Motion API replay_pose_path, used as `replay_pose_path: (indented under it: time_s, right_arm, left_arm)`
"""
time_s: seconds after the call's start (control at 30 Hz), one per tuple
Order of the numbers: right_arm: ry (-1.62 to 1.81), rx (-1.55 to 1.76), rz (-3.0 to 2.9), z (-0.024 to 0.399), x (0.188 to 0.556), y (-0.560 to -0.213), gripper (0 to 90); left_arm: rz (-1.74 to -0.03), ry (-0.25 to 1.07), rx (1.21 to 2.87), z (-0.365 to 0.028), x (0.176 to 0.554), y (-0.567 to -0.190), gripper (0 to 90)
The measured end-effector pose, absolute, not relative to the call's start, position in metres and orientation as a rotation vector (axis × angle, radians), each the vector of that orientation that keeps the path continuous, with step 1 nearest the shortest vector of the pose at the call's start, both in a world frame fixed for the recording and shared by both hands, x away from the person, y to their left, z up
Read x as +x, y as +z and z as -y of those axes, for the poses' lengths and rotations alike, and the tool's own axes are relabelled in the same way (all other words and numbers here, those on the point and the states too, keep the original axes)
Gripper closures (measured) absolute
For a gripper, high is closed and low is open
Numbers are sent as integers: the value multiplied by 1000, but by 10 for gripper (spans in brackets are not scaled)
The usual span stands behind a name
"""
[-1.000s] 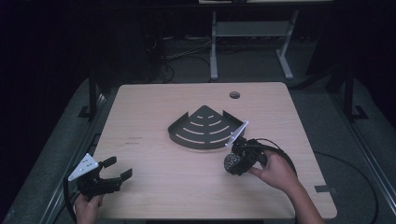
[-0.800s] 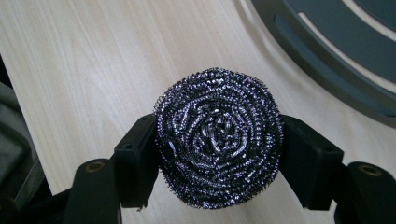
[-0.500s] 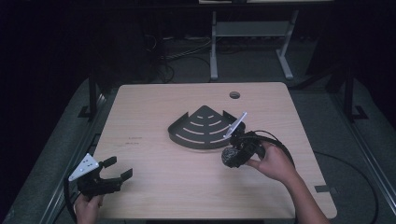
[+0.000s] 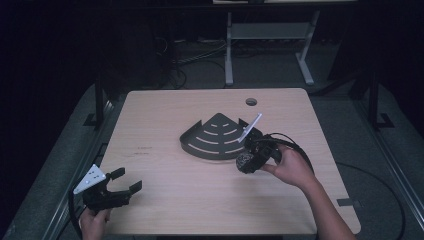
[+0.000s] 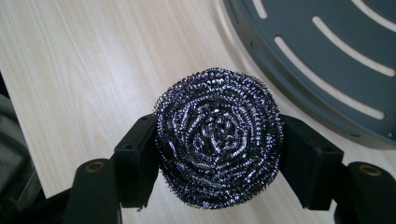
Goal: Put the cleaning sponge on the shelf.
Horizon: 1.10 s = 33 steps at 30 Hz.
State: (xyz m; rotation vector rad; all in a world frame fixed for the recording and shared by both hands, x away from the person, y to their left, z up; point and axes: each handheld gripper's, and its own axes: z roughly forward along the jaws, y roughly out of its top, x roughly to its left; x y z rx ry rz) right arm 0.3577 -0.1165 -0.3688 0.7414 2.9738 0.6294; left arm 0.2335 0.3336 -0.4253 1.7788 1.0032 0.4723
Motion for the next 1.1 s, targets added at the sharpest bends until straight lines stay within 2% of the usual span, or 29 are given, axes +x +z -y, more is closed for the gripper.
replay_pose_path:
  time_s: [1.1]
  right_arm:
    - [607, 823, -2952, 90, 436, -353, 336]
  left_arm:
    - [-1001, 473, 1767, -334, 233, -423, 133]
